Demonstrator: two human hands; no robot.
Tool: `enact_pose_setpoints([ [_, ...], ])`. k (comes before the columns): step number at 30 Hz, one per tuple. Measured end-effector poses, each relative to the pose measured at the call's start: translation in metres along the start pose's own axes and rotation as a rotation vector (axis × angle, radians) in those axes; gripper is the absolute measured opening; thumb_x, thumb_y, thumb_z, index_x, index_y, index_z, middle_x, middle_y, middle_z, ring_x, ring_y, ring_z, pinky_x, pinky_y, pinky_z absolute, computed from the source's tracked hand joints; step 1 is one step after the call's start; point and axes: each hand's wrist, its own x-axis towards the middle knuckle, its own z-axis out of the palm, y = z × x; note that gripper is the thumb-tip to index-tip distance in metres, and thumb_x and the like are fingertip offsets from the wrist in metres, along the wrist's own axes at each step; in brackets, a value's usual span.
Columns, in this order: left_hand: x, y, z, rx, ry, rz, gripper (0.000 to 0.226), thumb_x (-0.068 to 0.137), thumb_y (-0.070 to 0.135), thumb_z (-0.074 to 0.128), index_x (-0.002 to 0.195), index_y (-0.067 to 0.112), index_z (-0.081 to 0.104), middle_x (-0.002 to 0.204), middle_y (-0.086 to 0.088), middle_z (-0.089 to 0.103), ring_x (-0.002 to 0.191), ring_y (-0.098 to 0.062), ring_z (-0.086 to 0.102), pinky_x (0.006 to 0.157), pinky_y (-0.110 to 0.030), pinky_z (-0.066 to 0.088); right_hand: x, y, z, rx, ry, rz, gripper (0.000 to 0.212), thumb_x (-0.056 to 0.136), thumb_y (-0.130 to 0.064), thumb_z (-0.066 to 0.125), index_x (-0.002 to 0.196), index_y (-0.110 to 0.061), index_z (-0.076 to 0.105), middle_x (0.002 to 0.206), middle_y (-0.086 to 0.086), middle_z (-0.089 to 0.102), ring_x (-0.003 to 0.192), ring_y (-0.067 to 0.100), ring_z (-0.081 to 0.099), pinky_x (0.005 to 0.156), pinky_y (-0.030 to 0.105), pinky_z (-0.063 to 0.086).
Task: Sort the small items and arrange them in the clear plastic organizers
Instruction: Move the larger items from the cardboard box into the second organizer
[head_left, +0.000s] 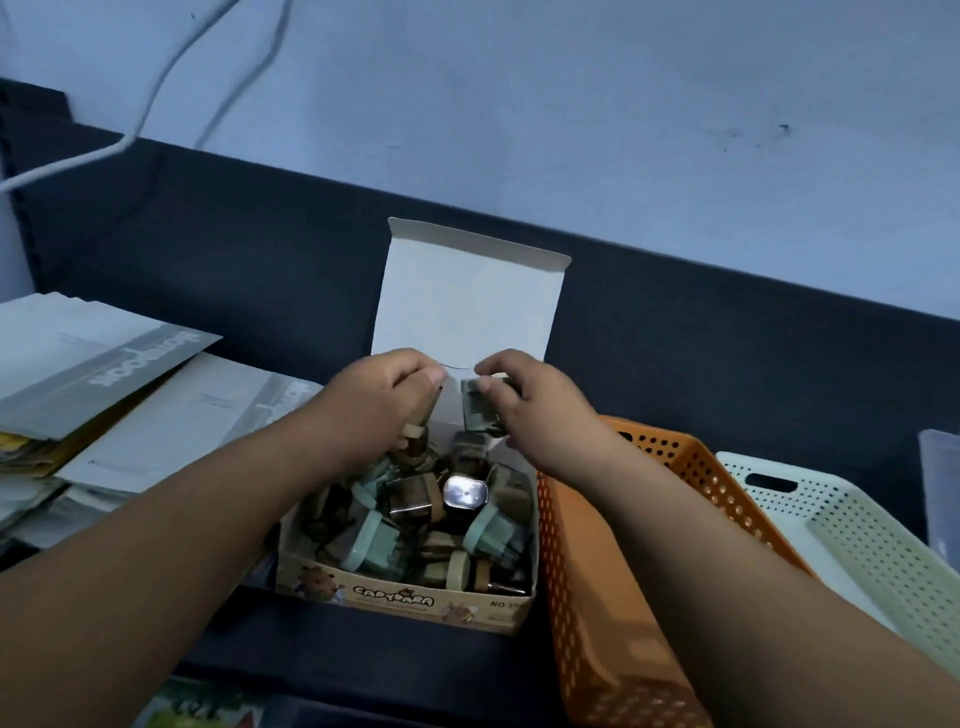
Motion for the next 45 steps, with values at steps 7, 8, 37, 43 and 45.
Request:
enact_pose_setpoints([
  [7, 0.009, 0.043, 0.049, -0.176, -0.080, -0.101, 0.012, 0.092, 0.028, 0.060, 0.102, 0.026, 0.065, 0.094, 0.000, 0.065, 0.086, -0.017, 0.060, 0.070, -0.030, 0.046, -0.049, 0.027, -0.061, 0.100, 0.106, 0.014, 0.026, 0.101, -0.026, 0.046, 0.120, -0.022, 0.062, 0.106, -0.008, 0.062, 0.096, 0.009, 0.059, 0.084, 0.034, 0.054],
  [8, 0.009, 0.052, 0.059, -0.189, -0.093, -0.105, 0.014, 0.091, 0.021, 0.061, 0.105, 0.025, 0.063, 0.095, -0.001, 0.064, 0.084, -0.016, 0.060, 0.067, -0.028, 0.047, -0.058, 0.033, -0.071, 0.101, 0.129, 0.024, 0.025, 0.101, -0.027, 0.046, 0.120, -0.024, 0.062, 0.104, -0.010, 0.061, 0.096, 0.008, 0.058, 0.085, 0.034, 0.054],
  [37, -0.112, 0.400, 0.551, -0.237, -0.548, 0.030, 0.019, 0.095, 0.026, 0.041, 0.093, 0.013, 0.055, 0.073, -0.013, 0.058, 0.040, -0.016, 0.052, 0.038, -0.015, 0.025, -0.432, 0.334, -0.444, 0.168, 0.616, 0.428, 0.013, 0.086, -0.014, 0.069, 0.096, -0.020, 0.064, 0.088, 0.000, 0.067, 0.075, 0.013, 0.062, 0.057, 0.018, 0.046],
  [43, -0.066, 0.423, 0.618, -0.408, -0.626, -0.105, 0.022, 0.101, 0.034, 0.042, 0.098, 0.017, 0.055, 0.064, -0.006, 0.051, 0.038, -0.011, 0.044, 0.034, -0.011, 0.023, -0.420, 0.398, -0.495, 0.182, 0.582, 0.474, 0.030, 0.093, -0.018, 0.058, 0.118, -0.035, 0.058, 0.106, 0.006, 0.063, 0.092, 0.031, 0.063, 0.075, 0.039, 0.055],
  [45, -0.048, 0.435, 0.639, -0.442, -0.706, -0.126, 0.004, 0.097, 0.016, 0.049, 0.095, 0.015, 0.051, 0.068, -0.007, 0.048, 0.047, -0.012, 0.043, 0.035, -0.013, 0.026, -0.412, 0.418, -0.513, 0.180, 0.576, 0.481, 0.030, 0.096, -0.020, 0.055, 0.122, -0.033, 0.057, 0.098, 0.005, 0.063, 0.081, 0.023, 0.062, 0.069, 0.031, 0.051],
])
